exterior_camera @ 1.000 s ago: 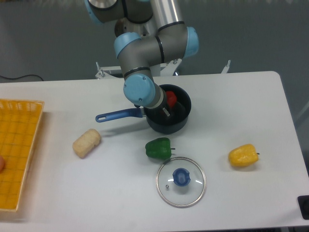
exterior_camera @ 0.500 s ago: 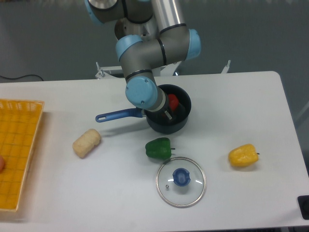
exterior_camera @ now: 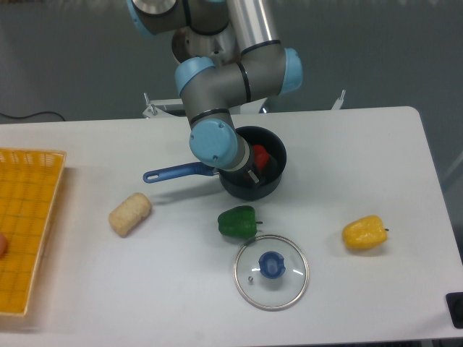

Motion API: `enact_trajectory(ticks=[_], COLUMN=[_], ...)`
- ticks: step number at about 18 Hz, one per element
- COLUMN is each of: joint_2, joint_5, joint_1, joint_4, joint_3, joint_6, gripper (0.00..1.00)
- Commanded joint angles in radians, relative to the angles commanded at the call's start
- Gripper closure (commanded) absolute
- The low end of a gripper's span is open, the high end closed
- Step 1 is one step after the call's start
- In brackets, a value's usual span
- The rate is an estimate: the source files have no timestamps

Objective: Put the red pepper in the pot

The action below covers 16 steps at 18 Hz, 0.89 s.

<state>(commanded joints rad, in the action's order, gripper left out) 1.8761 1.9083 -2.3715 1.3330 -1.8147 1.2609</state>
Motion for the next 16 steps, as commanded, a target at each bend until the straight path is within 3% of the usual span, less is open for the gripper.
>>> enact_trajectory(ticks=[16], joint_2=[0.025], joint_5=[0.006], joint_1=[0.000], joint_4=[-0.038], joint_3=[-0.015], joint_6=[0.002], gripper=[0.45])
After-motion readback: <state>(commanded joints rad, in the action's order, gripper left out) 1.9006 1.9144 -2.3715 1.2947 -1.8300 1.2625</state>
